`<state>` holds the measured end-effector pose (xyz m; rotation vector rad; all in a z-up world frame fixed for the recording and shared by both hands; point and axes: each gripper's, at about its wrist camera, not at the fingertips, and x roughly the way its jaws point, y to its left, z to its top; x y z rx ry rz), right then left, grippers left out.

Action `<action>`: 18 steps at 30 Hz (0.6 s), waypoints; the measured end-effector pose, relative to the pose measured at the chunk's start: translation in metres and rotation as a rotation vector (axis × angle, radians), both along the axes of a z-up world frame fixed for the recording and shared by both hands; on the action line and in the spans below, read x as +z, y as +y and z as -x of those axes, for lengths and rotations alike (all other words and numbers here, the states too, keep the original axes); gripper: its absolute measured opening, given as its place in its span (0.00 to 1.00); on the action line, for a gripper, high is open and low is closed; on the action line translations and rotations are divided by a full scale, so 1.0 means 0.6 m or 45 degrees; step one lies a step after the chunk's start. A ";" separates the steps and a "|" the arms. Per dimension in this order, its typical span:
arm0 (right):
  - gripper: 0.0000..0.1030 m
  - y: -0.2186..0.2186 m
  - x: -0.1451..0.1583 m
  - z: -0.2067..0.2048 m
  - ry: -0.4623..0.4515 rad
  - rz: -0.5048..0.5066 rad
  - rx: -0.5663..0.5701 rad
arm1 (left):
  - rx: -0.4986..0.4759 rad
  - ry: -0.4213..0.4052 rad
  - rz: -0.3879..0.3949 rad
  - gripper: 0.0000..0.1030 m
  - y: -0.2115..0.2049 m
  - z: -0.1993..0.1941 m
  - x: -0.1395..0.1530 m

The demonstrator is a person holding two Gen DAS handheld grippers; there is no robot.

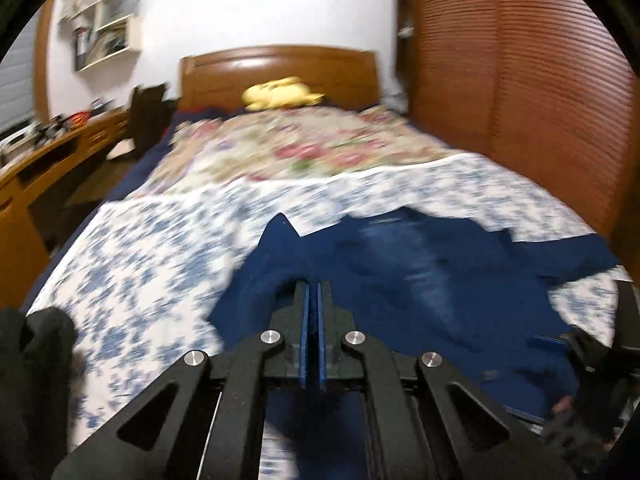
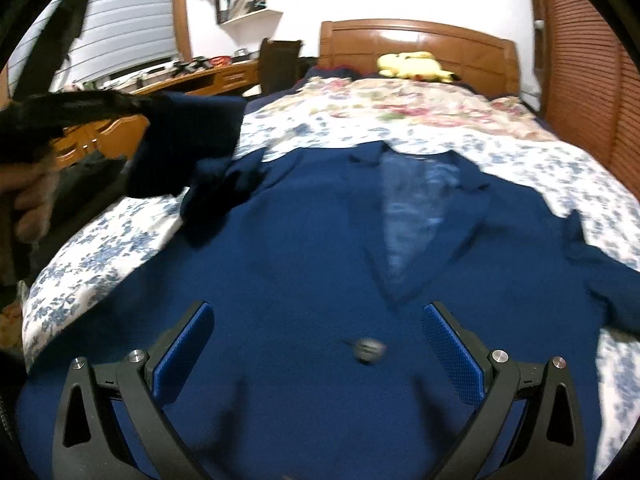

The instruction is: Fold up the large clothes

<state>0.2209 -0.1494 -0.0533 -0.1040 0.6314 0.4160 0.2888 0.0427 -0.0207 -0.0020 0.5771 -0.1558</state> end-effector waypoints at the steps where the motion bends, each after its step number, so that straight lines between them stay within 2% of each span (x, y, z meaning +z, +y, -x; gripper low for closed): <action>1: 1.00 -0.018 0.004 0.006 -0.005 0.001 -0.029 | -0.035 -0.014 0.004 0.04 -0.019 0.011 0.010; 4: 1.00 -0.062 0.016 0.025 -0.028 0.002 -0.113 | -0.137 -0.043 -0.002 0.04 -0.067 0.041 0.034; 7: 1.00 -0.092 0.026 0.045 -0.046 0.001 -0.165 | -0.186 -0.047 -0.034 0.05 -0.094 0.071 0.046; 9: 1.00 -0.103 0.034 0.059 -0.059 -0.002 -0.184 | -0.205 -0.047 -0.045 0.19 -0.101 0.091 0.048; 12: 1.00 -0.100 0.047 0.071 -0.071 -0.016 -0.187 | -0.209 -0.065 -0.017 0.34 -0.097 0.123 0.054; 14: 1.00 -0.097 0.055 0.088 -0.086 -0.018 -0.186 | -0.210 -0.066 0.000 0.35 -0.089 0.138 0.054; 16: 1.00 -0.093 0.059 0.104 -0.090 -0.026 -0.184 | -0.205 -0.071 0.005 0.43 -0.081 0.153 0.054; 18: 1.00 -0.087 0.058 0.116 -0.087 -0.042 -0.174 | -0.203 -0.079 0.027 0.61 -0.070 0.170 0.053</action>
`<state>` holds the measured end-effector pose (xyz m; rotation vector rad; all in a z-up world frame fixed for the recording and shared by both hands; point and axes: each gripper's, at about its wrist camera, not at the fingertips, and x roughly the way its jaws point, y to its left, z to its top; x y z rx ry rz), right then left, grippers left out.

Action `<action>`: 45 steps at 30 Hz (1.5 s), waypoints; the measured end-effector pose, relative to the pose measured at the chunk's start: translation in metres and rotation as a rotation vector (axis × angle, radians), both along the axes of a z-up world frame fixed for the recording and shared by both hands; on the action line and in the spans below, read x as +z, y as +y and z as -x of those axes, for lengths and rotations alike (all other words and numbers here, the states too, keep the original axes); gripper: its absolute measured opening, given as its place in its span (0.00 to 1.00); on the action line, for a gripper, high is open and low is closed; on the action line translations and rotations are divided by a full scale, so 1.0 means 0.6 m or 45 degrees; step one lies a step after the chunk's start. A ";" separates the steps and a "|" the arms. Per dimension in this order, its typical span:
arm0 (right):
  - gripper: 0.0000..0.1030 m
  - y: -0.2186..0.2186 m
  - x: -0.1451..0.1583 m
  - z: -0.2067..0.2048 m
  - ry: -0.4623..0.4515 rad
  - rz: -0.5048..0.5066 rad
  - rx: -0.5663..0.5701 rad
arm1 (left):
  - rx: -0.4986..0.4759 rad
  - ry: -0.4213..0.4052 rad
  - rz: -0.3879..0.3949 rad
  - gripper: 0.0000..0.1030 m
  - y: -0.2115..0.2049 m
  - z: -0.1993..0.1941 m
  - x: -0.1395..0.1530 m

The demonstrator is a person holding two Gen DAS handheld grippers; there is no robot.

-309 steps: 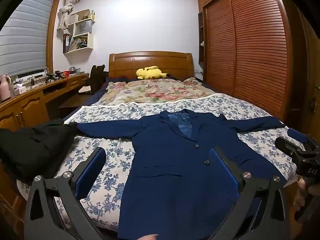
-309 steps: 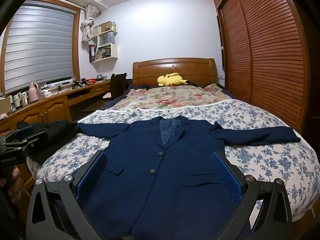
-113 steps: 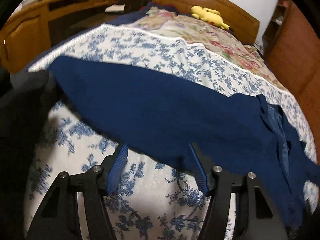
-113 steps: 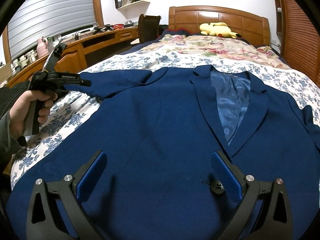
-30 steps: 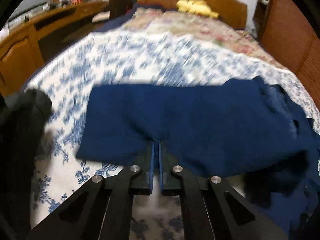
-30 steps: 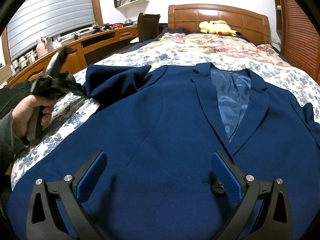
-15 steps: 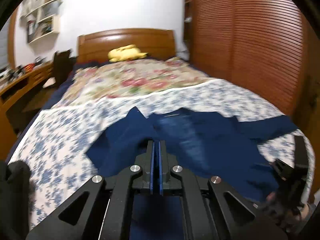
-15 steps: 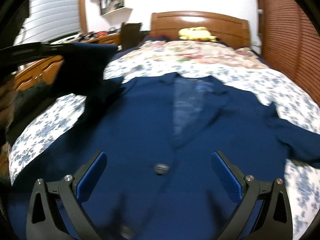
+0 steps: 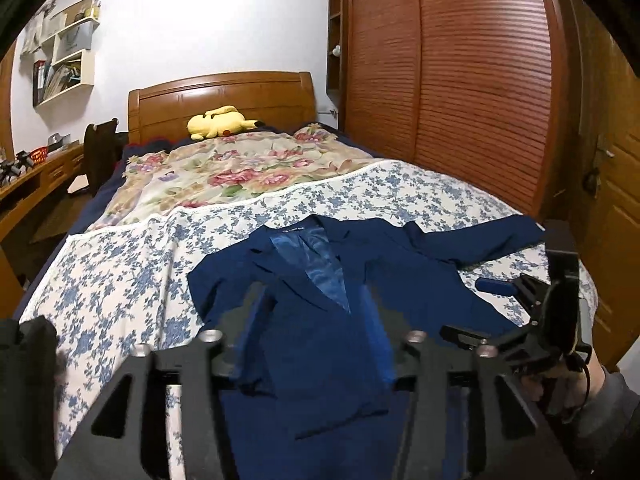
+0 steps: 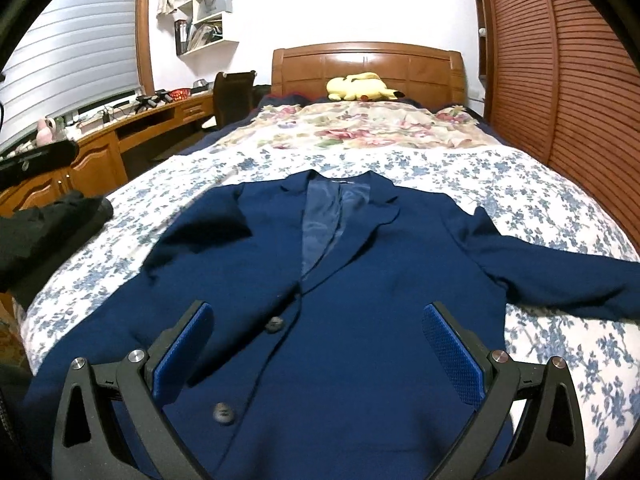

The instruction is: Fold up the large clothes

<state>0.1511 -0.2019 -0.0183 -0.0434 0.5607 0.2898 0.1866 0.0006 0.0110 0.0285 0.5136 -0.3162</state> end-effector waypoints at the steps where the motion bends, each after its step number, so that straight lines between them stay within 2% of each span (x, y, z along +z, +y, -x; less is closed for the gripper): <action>1: 1.00 0.002 0.002 0.001 0.005 -0.004 0.009 | 0.003 0.001 0.014 0.65 0.008 0.005 -0.002; 3: 1.00 0.014 0.003 0.003 0.021 0.006 0.032 | 0.020 -0.005 0.041 0.74 0.029 0.019 -0.005; 7: 1.00 0.047 0.005 -0.009 0.028 0.057 0.071 | 0.100 -0.035 0.032 0.75 0.072 0.048 -0.016; 12: 0.97 0.102 0.001 -0.029 0.078 0.079 0.178 | 0.188 0.003 0.050 0.76 0.126 0.073 -0.043; 15: 0.94 0.143 -0.012 -0.036 0.119 0.105 0.249 | 0.229 0.014 0.041 0.76 0.149 0.088 -0.056; 21: 0.79 0.220 -0.054 -0.064 0.259 0.160 0.375 | 0.278 0.030 0.050 0.76 0.189 0.113 -0.077; 24: 0.64 0.244 -0.071 -0.092 0.301 0.244 0.399 | 0.296 0.050 0.063 0.76 0.207 0.119 -0.091; 25: 0.55 0.249 -0.079 -0.098 0.309 0.290 0.392 | 0.298 0.054 0.069 0.76 0.213 0.120 -0.094; 26: 0.40 0.251 -0.083 -0.104 0.310 0.330 0.380 | 0.299 0.056 0.071 0.76 0.217 0.121 -0.097; 28: 0.17 0.247 -0.088 -0.113 0.329 0.354 0.383 | 0.308 0.068 0.062 0.76 0.222 0.120 -0.104; 29: 0.10 0.241 -0.084 -0.115 0.336 0.338 0.390 | 0.311 0.071 0.055 0.76 0.223 0.120 -0.105; 32: 0.04 0.217 -0.052 -0.100 0.257 0.305 0.371 | 0.308 0.077 0.040 0.76 0.220 0.117 -0.110; 39: 0.03 0.113 0.049 -0.043 0.017 0.208 0.210 | 0.267 0.071 0.056 0.76 0.206 0.116 -0.107; 45: 0.03 0.013 0.110 0.014 -0.114 0.128 0.074 | 0.237 0.065 0.043 0.76 0.180 0.109 -0.105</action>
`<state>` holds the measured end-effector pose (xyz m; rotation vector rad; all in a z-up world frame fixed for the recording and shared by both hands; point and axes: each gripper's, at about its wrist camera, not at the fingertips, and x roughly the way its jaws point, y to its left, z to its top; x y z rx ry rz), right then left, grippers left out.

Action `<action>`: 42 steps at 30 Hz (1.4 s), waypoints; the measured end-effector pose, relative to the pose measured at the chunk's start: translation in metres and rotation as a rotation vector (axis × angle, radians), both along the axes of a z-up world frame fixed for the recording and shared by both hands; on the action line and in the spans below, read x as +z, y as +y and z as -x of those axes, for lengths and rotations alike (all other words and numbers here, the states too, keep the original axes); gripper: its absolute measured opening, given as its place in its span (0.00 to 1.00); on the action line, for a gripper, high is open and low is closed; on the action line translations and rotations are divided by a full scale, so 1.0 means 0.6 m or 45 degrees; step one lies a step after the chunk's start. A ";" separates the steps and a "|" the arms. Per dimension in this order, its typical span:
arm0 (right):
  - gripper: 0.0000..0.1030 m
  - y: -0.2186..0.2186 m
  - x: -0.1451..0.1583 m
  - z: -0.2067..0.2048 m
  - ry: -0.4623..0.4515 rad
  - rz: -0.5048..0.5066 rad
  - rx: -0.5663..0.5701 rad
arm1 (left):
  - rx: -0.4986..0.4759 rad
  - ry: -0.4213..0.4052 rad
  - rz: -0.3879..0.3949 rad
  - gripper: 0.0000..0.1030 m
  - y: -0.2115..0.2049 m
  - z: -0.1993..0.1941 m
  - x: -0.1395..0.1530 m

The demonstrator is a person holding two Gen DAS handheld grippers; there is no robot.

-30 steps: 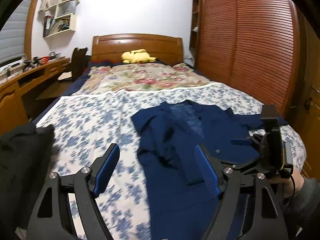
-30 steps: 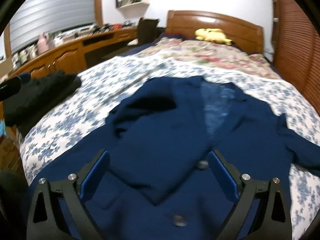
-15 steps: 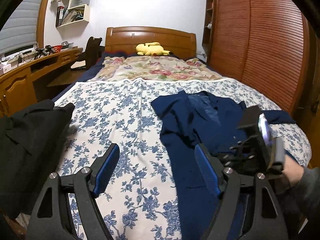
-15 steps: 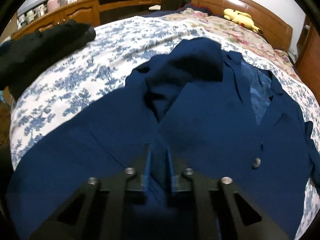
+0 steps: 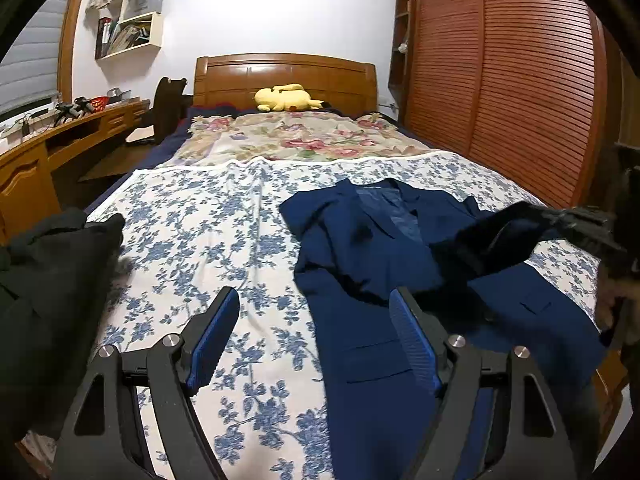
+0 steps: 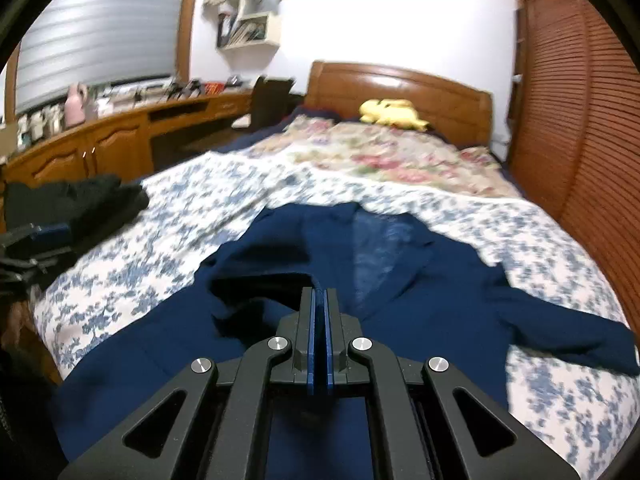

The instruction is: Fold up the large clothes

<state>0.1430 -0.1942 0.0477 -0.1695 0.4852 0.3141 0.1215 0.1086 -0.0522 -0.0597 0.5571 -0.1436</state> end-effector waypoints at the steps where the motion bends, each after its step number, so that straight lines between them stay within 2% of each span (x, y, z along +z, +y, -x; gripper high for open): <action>1: 0.03 -0.015 0.004 0.008 -0.012 -0.009 -0.027 | -0.003 0.000 0.000 0.76 -0.004 0.000 0.000; 6: 0.03 -0.083 -0.011 0.040 -0.007 -0.059 -0.188 | -0.041 0.003 0.002 0.76 -0.027 -0.007 0.001; 11: 0.03 -0.114 -0.099 0.029 0.215 -0.048 -0.260 | -0.064 0.004 -0.003 0.76 -0.049 -0.016 0.002; 15: 0.06 -0.119 -0.130 0.016 0.306 -0.031 -0.248 | -0.085 0.001 0.002 0.76 -0.067 -0.024 0.004; 18: 0.23 -0.105 -0.122 0.020 0.306 0.018 -0.230 | -0.102 -0.001 -0.005 0.76 -0.085 -0.031 0.005; 20: 0.49 -0.102 -0.118 0.034 0.305 0.027 -0.192 | -0.110 0.001 -0.009 0.76 -0.093 -0.036 0.004; 23: 0.57 -0.096 -0.114 0.038 0.280 0.039 -0.151 | -0.125 0.007 -0.006 0.76 -0.107 -0.043 0.003; 28: 0.59 -0.065 -0.126 0.023 0.294 0.025 -0.042 | -0.138 0.013 -0.014 0.76 -0.129 -0.053 0.000; 34: 0.59 -0.021 -0.180 -0.036 0.380 0.069 0.057 | -0.137 0.019 -0.011 0.76 -0.143 -0.065 -0.003; 41: 0.59 0.011 -0.227 -0.102 0.484 0.191 0.058 | -0.146 0.028 -0.021 0.76 -0.156 -0.068 -0.006; 42: 0.56 0.006 -0.228 -0.106 0.483 0.190 0.062 | -0.149 0.027 -0.022 0.76 -0.157 -0.067 -0.006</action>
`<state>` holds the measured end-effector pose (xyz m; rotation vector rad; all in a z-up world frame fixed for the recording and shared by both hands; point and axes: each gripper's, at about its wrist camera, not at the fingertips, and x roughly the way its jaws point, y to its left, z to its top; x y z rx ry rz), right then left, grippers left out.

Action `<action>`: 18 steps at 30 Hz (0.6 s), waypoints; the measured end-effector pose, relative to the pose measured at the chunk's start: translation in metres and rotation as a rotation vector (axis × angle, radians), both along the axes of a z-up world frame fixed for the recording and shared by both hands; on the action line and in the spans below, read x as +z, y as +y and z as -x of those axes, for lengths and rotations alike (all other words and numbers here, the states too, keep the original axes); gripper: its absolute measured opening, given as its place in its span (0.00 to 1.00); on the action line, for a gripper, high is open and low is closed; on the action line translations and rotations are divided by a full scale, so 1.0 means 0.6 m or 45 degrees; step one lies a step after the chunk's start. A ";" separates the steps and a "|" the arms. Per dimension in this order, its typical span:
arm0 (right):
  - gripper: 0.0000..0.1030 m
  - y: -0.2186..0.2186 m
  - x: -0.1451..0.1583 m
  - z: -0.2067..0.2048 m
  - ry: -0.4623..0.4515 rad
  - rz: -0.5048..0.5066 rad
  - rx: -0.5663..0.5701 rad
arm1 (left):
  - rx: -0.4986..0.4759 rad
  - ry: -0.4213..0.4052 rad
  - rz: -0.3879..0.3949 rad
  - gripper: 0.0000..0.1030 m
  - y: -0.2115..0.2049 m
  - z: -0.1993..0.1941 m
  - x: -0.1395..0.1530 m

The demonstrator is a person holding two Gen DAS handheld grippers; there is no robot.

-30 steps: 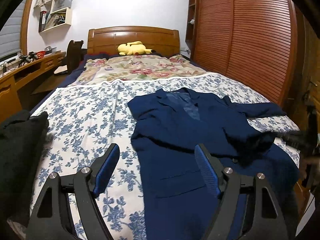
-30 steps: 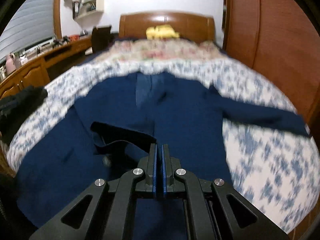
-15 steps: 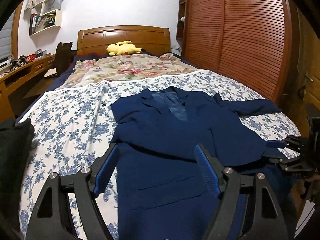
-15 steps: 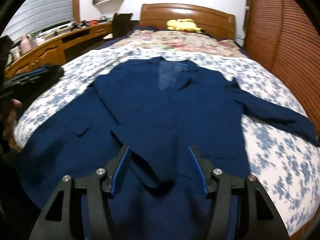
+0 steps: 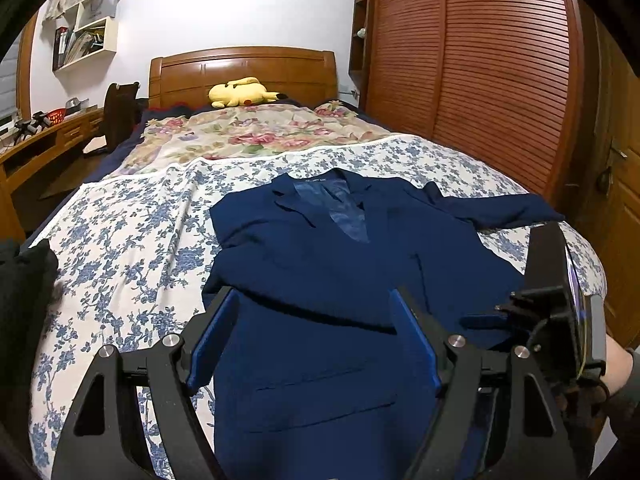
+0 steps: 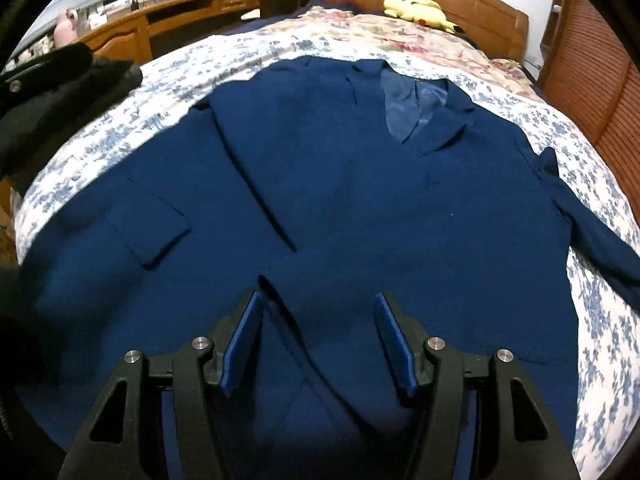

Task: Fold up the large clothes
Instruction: 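Move the right tool to the other sleeve cuff and grasp it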

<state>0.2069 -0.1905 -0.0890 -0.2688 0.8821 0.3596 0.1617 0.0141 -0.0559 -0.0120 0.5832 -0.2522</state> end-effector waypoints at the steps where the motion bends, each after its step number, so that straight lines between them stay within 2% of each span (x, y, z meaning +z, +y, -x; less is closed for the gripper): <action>1: 0.41 -0.005 0.001 -0.002 0.003 -0.017 0.008 | -0.003 -0.001 -0.002 0.76 -0.002 0.001 0.000; 2: 0.26 -0.010 0.005 -0.002 0.017 -0.038 0.021 | -0.006 -0.002 -0.004 0.76 -0.004 0.001 0.001; 4: 0.11 -0.024 0.012 0.001 0.021 -0.082 0.030 | -0.012 -0.004 -0.007 0.76 -0.008 0.001 0.002; 9: 0.10 -0.073 0.058 0.026 -0.101 -0.135 -0.041 | -0.028 -0.004 -0.013 0.76 -0.019 0.000 0.002; 13: 0.10 -0.125 0.085 0.038 -0.187 -0.118 -0.172 | -0.044 -0.009 -0.014 0.76 -0.028 0.000 0.003; 16: 0.11 -0.163 0.092 0.040 -0.202 -0.093 -0.291 | -0.058 -0.013 -0.005 0.76 -0.034 -0.002 0.005; 18: 0.17 -0.184 0.092 0.035 -0.206 -0.062 -0.364 | -0.068 -0.013 -0.005 0.76 -0.039 -0.003 0.004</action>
